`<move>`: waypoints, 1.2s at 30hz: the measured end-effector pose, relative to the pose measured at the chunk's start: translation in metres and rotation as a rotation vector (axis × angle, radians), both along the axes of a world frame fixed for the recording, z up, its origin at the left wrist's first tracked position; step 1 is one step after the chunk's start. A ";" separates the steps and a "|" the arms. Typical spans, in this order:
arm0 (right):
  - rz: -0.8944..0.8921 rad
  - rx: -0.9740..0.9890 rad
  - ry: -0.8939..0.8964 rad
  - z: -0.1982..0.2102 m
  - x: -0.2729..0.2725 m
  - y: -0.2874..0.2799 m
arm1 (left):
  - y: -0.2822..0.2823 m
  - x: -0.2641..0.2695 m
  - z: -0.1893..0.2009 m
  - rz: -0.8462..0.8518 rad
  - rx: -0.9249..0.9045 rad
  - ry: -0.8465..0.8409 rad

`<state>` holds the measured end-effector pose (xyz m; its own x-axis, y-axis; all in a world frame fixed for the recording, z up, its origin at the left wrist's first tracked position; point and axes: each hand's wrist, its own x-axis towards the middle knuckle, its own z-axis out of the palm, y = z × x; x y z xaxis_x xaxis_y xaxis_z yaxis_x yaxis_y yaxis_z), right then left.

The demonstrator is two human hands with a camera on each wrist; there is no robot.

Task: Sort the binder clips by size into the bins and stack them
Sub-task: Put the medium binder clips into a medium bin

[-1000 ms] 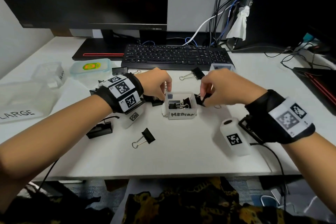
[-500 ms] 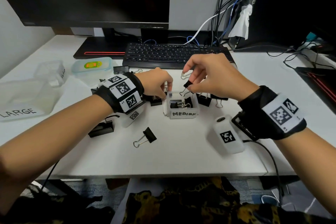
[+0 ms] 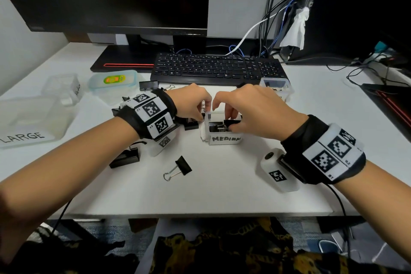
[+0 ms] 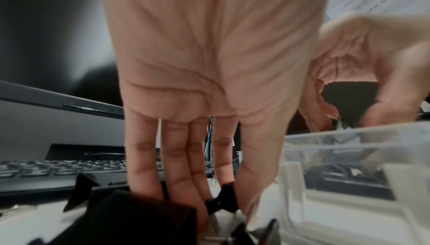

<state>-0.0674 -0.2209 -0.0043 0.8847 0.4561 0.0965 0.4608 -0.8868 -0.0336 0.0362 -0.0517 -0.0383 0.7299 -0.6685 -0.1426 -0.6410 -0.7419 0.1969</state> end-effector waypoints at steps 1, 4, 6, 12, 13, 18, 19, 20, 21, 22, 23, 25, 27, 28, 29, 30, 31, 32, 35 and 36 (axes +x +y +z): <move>-0.005 0.009 0.018 0.000 0.000 0.000 | 0.000 0.000 0.000 -0.001 0.001 0.002; -0.026 0.069 0.111 0.003 0.001 -0.005 | 0.000 -0.001 0.000 -0.007 0.002 0.002; -0.030 0.090 0.164 0.005 0.004 -0.009 | 0.000 -0.002 0.000 -0.003 0.006 0.000; -0.003 0.037 0.212 0.004 0.009 -0.015 | 0.001 0.000 -0.001 0.008 -0.002 0.020; -0.001 0.016 0.209 0.003 0.009 -0.016 | 0.001 0.000 -0.001 0.010 -0.004 0.024; -0.002 0.023 0.183 0.003 0.008 -0.018 | 0.000 -0.002 0.001 -0.001 -0.004 0.016; -0.010 0.048 0.166 0.004 0.007 -0.019 | 0.000 -0.003 0.002 -0.004 -0.006 0.011; -0.025 0.076 0.147 0.005 0.007 -0.019 | 0.001 -0.004 0.004 -0.005 -0.016 0.005; -0.042 0.105 0.125 0.006 0.007 -0.020 | 0.003 -0.004 0.006 -0.003 -0.035 -0.002; -0.055 0.137 0.105 0.007 0.007 -0.021 | 0.004 -0.003 0.009 -0.002 -0.058 -0.014; -0.069 0.166 0.092 0.007 0.007 -0.022 | 0.006 -0.003 0.012 -0.002 -0.080 -0.033; -0.104 0.185 0.088 0.007 0.008 -0.025 | 0.010 -0.002 0.019 -0.006 -0.141 -0.078; -0.137 0.163 0.102 0.006 0.009 -0.027 | 0.014 -0.002 0.027 0.003 -0.238 -0.101; -0.147 0.155 0.109 0.005 0.009 -0.028 | 0.015 -0.003 0.031 0.010 -0.298 -0.108; -0.153 0.150 0.113 0.004 0.009 -0.028 | 0.016 -0.004 0.036 0.014 -0.359 -0.119; -0.158 0.147 0.116 0.002 0.009 -0.029 | 0.016 -0.006 0.040 0.015 -0.422 -0.133; -0.165 0.143 0.121 0.001 0.010 -0.029 | 0.016 -0.008 0.044 0.013 -0.481 -0.140; -0.177 0.137 0.130 -0.001 0.010 -0.029 | 0.016 -0.011 0.048 0.010 -0.532 -0.134; -0.231 0.131 0.171 -0.006 0.014 -0.029 | 0.013 -0.022 0.055 -0.018 -0.579 -0.081; -0.246 0.138 0.184 -0.008 0.015 -0.030 | 0.012 -0.025 0.055 -0.036 -0.565 -0.058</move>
<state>-0.0528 -0.2505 -0.0122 0.9750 0.2202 -0.0293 0.2083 -0.9522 -0.2234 0.0109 -0.0401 0.0172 0.7013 -0.6538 0.2842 -0.6854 -0.5088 0.5209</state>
